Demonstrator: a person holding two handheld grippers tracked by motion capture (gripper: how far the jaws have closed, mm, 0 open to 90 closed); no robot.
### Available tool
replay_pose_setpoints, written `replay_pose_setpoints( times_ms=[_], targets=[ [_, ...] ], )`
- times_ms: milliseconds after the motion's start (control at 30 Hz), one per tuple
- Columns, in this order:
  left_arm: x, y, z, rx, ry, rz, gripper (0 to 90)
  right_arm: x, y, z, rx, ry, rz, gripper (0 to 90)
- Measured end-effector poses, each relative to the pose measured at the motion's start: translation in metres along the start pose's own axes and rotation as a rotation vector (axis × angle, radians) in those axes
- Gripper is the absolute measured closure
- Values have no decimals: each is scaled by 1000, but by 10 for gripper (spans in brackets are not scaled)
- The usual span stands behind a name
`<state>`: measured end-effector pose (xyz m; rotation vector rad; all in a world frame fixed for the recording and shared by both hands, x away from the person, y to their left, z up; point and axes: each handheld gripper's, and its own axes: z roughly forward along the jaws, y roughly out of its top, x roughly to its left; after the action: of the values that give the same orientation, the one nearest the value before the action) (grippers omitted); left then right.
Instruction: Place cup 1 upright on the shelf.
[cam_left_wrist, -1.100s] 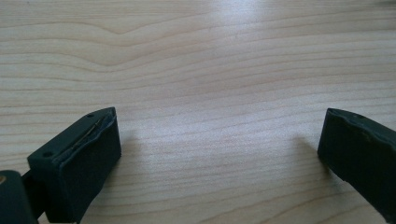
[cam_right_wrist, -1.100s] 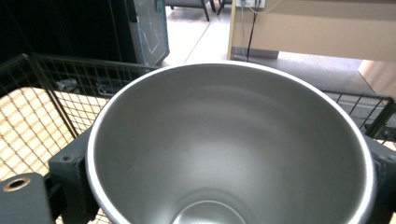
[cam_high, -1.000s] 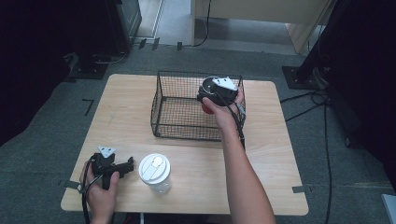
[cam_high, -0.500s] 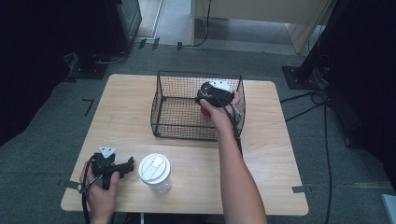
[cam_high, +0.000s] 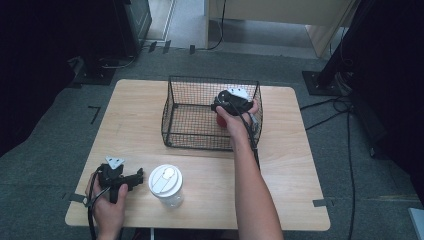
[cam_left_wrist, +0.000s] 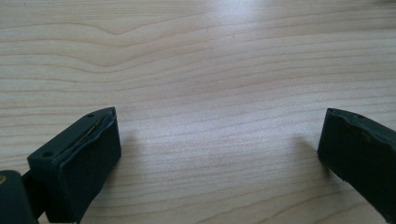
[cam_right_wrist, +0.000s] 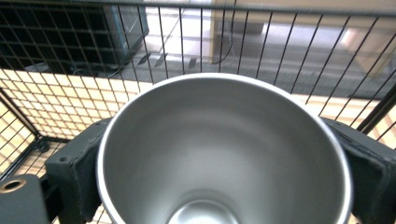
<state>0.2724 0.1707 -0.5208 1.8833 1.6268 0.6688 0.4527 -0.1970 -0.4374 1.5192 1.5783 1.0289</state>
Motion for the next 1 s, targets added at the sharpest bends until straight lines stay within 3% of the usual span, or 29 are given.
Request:
replay_pose_setpoints(
  times_ms=[133,433,667,1000],
  targets=[
    [0,0,0,0,0,0,0,2,3,-4,-43,6,-26,16],
    [0,0,0,0,0,0,0,-1,14,-15,-108,10,-7,0],
    [0,0,0,1,0,0,0,-5,25,-33,-127,31,3,0],
    [0,0,0,0,-4,2,0,-10,20,-63,-131,69,0,0]
  ],
)
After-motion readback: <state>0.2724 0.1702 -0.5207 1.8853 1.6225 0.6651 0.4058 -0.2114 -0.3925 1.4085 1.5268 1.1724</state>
